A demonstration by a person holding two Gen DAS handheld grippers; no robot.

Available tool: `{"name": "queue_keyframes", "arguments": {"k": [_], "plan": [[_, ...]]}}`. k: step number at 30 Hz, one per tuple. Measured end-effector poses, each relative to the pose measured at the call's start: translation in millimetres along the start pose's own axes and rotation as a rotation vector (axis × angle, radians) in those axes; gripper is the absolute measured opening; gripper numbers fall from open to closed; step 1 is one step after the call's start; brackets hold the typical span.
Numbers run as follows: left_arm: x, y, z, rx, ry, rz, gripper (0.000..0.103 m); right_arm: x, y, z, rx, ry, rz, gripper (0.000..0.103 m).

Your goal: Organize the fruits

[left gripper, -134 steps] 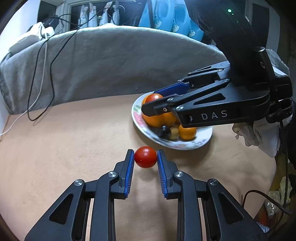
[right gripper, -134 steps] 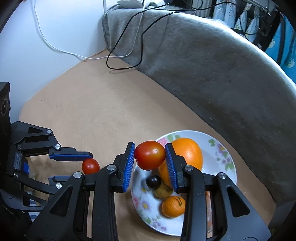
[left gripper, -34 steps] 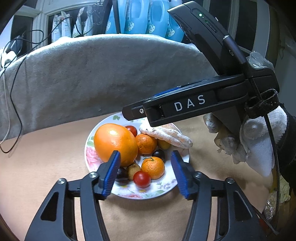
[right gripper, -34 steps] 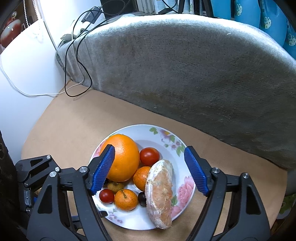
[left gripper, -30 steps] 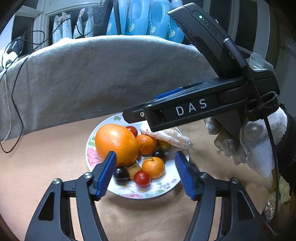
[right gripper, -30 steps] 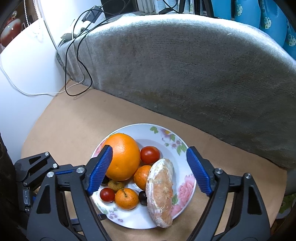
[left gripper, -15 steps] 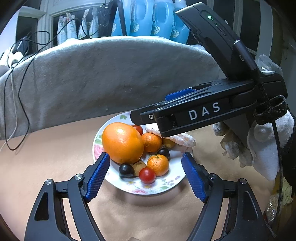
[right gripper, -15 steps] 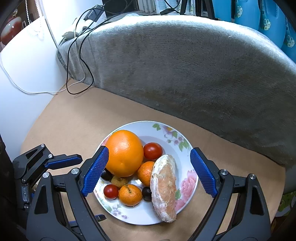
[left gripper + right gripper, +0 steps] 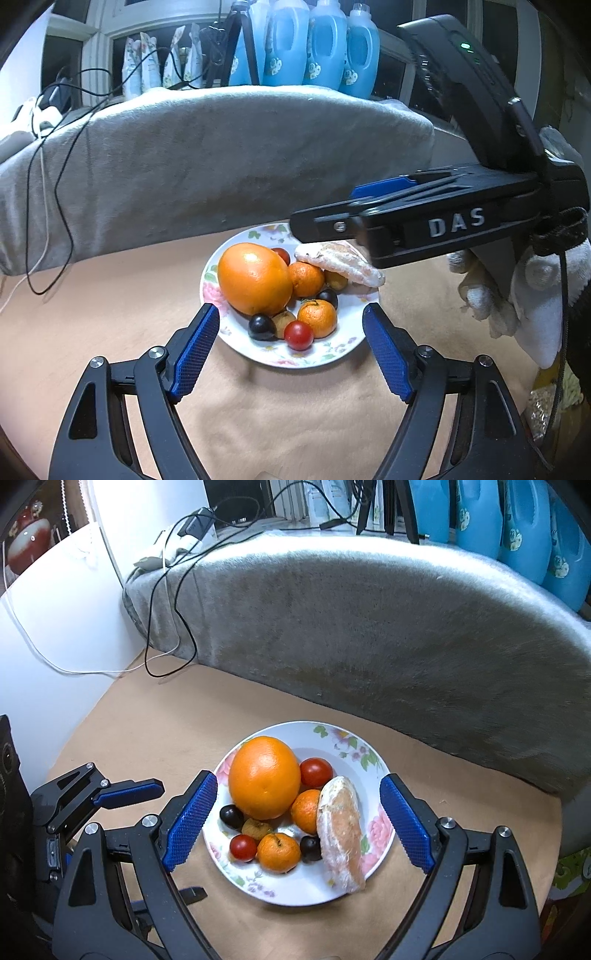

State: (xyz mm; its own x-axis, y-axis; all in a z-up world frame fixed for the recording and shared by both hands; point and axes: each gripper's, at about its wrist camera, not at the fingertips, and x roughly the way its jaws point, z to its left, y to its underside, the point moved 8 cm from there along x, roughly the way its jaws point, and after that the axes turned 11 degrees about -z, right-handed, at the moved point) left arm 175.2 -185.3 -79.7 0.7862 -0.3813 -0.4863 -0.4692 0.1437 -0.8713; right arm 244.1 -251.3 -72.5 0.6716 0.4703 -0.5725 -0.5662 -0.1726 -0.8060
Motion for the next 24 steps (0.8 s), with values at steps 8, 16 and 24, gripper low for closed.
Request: {"name": "queue_keyframes", "arguments": {"k": [8, 16, 24], "plan": [[-23, 4, 9, -0.004, -0.018, -0.010, 0.080, -32, 1, 12, 0.014, 0.048, -0.051, 0.092], [-43, 13, 16, -0.012, -0.036, -0.009, 0.080, -62, 14, 29, 0.006, 0.097, -0.098, 0.092], [-62, 20, 22, -0.036, -0.061, -0.022, 0.080, -96, 27, 36, 0.032, 0.140, -0.174, 0.092]]}}
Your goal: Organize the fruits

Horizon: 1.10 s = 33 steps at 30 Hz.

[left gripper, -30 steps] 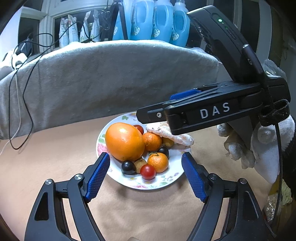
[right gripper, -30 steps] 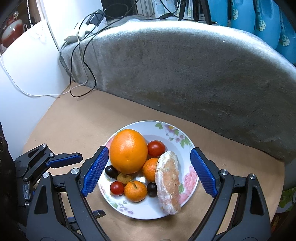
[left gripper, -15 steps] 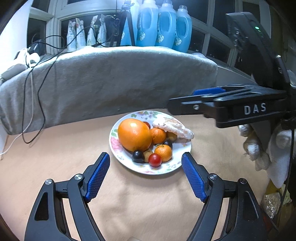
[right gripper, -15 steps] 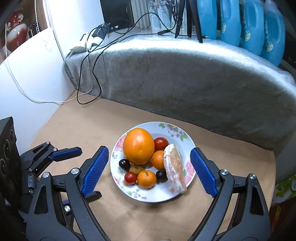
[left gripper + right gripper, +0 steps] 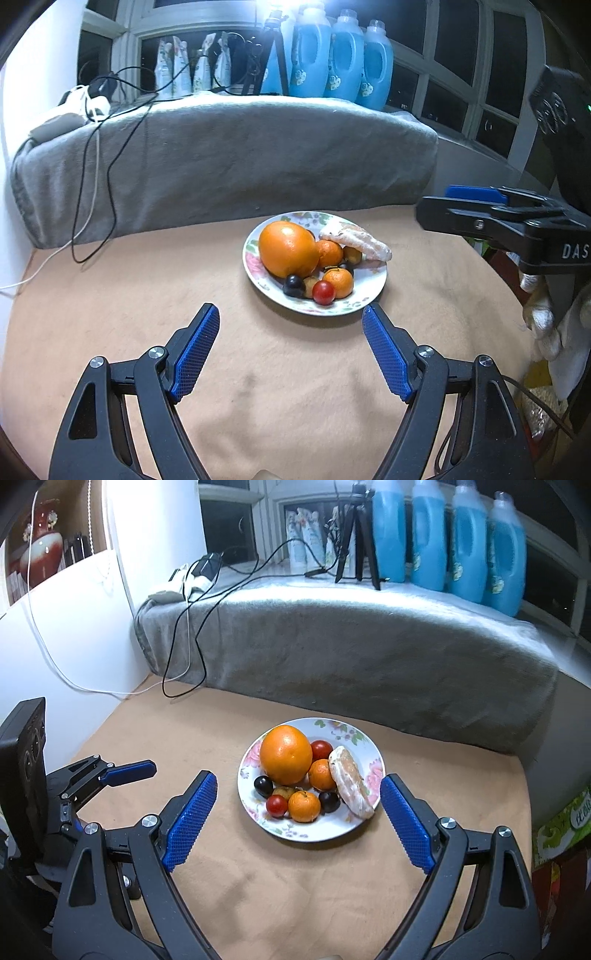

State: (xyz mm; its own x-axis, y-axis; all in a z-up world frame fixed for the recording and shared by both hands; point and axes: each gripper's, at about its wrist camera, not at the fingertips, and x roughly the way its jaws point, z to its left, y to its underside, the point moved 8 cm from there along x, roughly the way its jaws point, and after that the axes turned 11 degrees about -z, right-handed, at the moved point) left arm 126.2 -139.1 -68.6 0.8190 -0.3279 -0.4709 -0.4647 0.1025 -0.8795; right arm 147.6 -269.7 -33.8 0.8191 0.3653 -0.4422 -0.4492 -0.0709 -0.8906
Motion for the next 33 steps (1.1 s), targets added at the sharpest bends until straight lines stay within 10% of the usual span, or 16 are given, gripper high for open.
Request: {"name": "queue_keyframes", "arguments": {"k": [33], "plan": [[-40, 15, 6, -0.024, -0.135, -0.014, 0.083, -47, 50, -16, 0.074, 0.244, -0.089, 0.093]]}}
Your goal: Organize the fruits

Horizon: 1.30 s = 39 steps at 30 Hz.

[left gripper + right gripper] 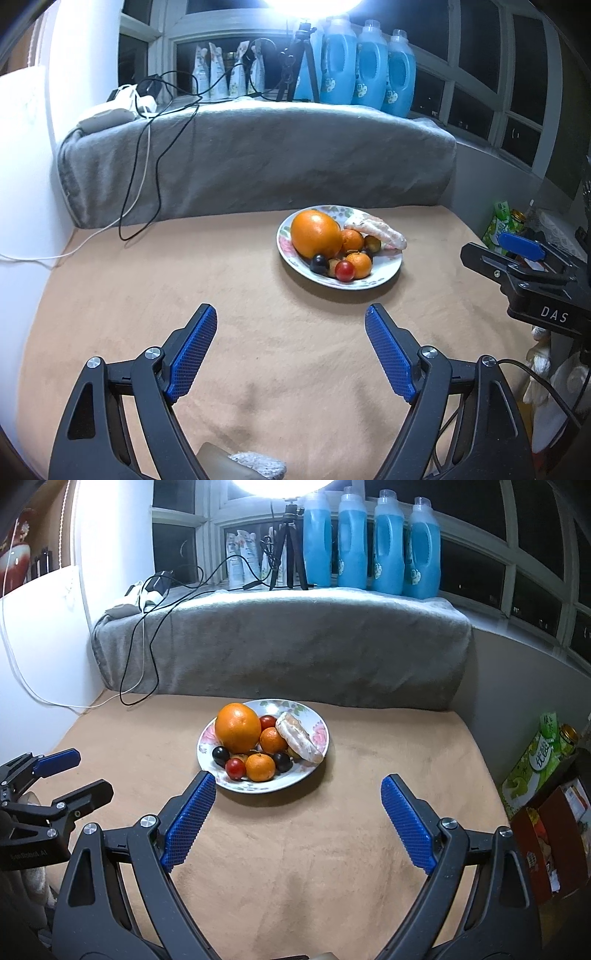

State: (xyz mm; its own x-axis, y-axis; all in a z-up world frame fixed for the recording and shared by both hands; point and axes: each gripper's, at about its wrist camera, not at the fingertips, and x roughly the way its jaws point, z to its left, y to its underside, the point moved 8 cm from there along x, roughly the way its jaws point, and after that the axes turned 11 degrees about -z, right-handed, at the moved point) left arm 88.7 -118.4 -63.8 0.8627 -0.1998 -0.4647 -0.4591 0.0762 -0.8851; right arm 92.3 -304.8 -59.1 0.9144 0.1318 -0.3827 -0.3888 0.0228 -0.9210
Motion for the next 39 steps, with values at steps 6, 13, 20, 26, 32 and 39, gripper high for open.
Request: {"name": "queue_keyframes", "arguments": {"k": [6, 13, 20, 26, 32, 39], "plan": [[4, 5, 1, -0.008, -0.008, 0.022, 0.083, -1, 8, -5, 0.036, 0.007, 0.004, 0.093], [7, 5, -1, -0.007, -0.003, 0.025, 0.083, 1, 14, -10, 0.059, 0.017, 0.012, 0.093], [10, 6, -3, -0.005, 0.000, 0.031, 0.083, 1, 14, -9, 0.055, 0.019, 0.011, 0.093], [10, 6, -3, -0.005, 0.001, 0.031, 0.083, 2, 14, -10, 0.054, 0.020, 0.010, 0.093], [10, 6, -3, -0.004, -0.001, 0.029, 0.083, 3, 14, -10, 0.054, 0.021, 0.010, 0.093], [9, 5, -4, -0.001, 0.003, 0.023, 0.083, 2, 15, -9, 0.054, 0.023, 0.009, 0.093]]}}
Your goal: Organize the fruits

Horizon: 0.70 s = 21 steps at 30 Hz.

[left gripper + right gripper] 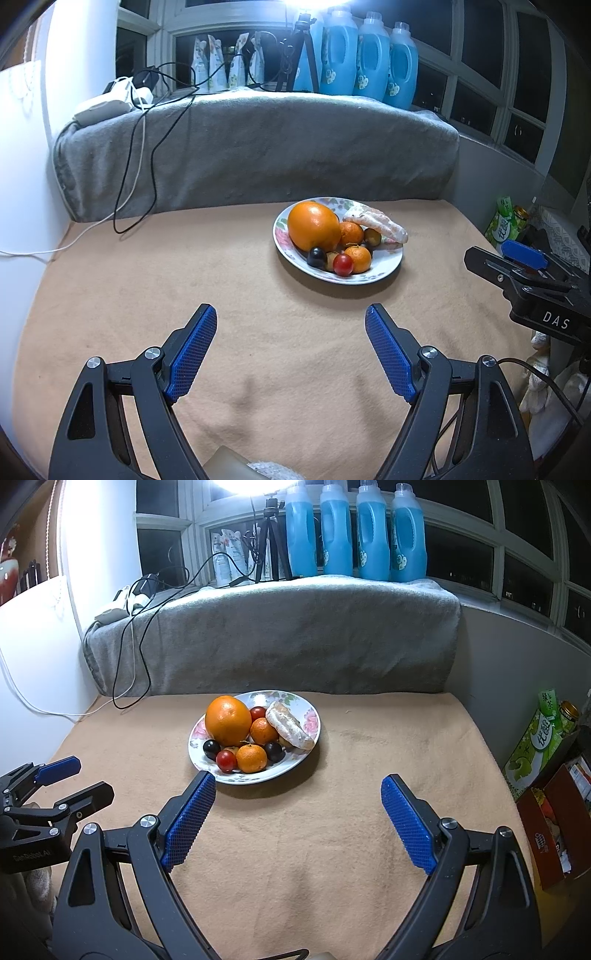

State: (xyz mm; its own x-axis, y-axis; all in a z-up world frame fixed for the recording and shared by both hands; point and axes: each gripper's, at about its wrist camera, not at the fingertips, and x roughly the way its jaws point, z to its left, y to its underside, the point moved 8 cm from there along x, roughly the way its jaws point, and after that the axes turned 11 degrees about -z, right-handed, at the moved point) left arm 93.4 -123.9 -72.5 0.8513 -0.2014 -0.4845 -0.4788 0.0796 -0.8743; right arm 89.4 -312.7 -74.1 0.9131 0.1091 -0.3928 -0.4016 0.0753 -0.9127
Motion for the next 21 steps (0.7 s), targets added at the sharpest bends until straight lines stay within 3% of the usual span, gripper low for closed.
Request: {"name": "queue_keyframes", "arguments": {"k": [21], "plan": [[-1.1, -0.7, 0.0, 0.001, 0.003, -0.001, 0.083, 2.3, 0.7, 2.0, -0.002, -0.010, 0.004, 0.093]]}}
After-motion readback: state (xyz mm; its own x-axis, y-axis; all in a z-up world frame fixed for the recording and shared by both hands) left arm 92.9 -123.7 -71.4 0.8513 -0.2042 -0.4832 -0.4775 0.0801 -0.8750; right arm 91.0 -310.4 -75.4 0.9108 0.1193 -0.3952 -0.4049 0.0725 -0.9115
